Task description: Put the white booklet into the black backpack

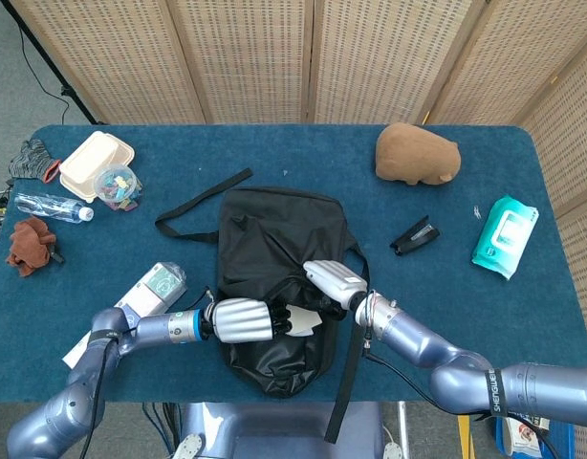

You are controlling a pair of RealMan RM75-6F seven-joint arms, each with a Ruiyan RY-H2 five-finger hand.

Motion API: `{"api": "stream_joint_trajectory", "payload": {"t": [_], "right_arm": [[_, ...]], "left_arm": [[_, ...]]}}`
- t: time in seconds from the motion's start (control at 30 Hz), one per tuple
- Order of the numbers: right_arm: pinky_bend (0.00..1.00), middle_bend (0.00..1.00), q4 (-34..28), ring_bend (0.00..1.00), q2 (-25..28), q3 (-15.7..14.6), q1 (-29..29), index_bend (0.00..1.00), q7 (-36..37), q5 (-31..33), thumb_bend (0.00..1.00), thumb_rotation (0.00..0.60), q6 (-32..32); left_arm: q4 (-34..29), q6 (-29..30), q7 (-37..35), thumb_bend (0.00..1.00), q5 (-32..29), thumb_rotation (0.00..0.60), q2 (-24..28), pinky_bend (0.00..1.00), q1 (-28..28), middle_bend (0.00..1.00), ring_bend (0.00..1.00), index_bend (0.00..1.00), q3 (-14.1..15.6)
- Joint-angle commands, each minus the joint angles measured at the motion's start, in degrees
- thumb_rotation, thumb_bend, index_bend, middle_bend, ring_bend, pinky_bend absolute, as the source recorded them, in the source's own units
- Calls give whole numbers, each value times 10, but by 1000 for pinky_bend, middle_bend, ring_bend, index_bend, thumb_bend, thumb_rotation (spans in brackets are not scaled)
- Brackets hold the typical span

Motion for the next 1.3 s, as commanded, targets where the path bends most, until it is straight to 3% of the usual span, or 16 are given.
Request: {"api": "stream_joint_trajectory", "payload": {"t": [0.03, 0.67, 0.9, 1.1, 1.3], "right_arm": [[650, 532, 3, 447, -1, -1, 1, 587, 3, -1, 1000, 600, 0], [650, 533, 4, 447, 7, -7, 3, 587, 20, -3, 1000, 600, 2], [650, 533, 7, 447, 9, -9, 1, 587, 24, -7, 1000, 600, 5], [650, 533, 20, 447, 6, -11, 1, 587, 28, -4, 1000, 600, 6], [649, 533, 34, 447, 3, -16, 3, 587, 28, 3, 1000, 600, 5]], "left_arm": [[-1, -2, 3, 576, -4, 600, 1, 749, 1, 608, 488, 800, 3], [-8, -46, -9, 522, -39, 600, -5, 749, 1, 588, 480, 791, 12], [-20, -23, -30, 379, -43, 600, 0, 686, 10, 402, 361, 567, 18], [-35, 28, -76, 203, -55, 600, 18, 666, 35, 226, 249, 304, 14], [-49, 96, -131, 122, -63, 600, 38, 664, 71, 178, 213, 247, 11]]}}
